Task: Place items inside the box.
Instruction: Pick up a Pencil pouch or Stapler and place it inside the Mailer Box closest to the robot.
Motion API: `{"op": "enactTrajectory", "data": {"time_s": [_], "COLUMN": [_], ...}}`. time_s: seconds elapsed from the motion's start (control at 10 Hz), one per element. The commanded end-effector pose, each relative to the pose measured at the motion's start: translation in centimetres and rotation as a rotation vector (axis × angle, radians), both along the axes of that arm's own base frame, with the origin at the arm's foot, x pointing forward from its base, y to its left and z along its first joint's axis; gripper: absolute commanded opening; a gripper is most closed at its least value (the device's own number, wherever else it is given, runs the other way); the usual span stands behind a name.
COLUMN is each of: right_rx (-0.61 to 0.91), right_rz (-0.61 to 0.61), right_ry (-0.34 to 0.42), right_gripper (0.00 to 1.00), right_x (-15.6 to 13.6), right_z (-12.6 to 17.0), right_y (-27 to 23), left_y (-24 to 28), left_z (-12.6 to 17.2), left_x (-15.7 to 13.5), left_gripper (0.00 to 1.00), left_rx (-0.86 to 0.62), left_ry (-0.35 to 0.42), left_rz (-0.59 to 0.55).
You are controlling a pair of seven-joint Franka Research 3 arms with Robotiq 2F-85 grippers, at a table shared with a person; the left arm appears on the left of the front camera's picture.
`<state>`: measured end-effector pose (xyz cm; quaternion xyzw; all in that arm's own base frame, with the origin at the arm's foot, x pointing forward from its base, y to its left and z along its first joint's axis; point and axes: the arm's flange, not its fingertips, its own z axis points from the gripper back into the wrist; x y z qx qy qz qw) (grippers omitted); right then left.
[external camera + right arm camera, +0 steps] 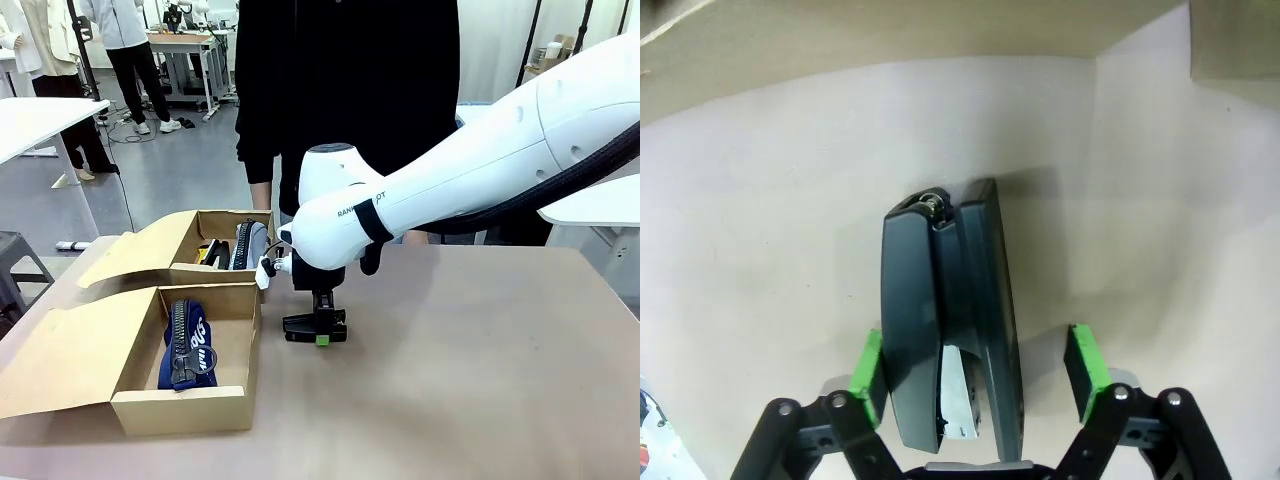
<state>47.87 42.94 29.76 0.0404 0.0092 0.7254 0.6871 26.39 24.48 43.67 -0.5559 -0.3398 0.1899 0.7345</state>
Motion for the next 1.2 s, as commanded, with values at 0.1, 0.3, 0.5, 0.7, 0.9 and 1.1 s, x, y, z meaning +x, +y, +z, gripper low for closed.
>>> {"op": "enactTrajectory", "data": {"time_s": [0.1, 0.3, 0.5, 0.7, 0.9, 1.1], "right_rx": [-0.005, -0.006, -0.008, -0.003, -0.037, -0.106], "right_rz": [-0.006, 0.001, -0.002, -0.001, -0.009, -0.137], "right_ry": [0.021, 0.025, 0.024, 0.051, 0.080, -0.028], "right_gripper": [0.00, 0.14, 0.00, 0.00, 0.00, 0.00], "right_x": [0.0, -0.1, -0.4, -1.9, -7.5, -16.5], "right_z": [0.3, 0.4, 0.9, 3.7, 9.9, 15.3], "right_y": [0.3, 0.4, 0.0, -1.4, -4.7, -8.3], "left_y": [-0.1, -0.1, -0.1, -0.1, -0.1, -0.1], "left_z": [0.1, 0.1, 0.1, 0.1, 0.1, 0.1], "left_x": [0.0, 0.0, 0.0, 0.0, 0.0, 0.0], "left_gripper": [1.00, 1.00, 1.00, 1.00, 1.00, 1.00], "left_rx": [-0.006, -0.006, -0.006, -0.006, -0.006, -0.006], "left_ry": [-0.034, -0.034, -0.034, -0.034, -0.034, -0.034], "left_rz": [0.005, 0.005, 0.005, 0.005, 0.005, 0.005]}}
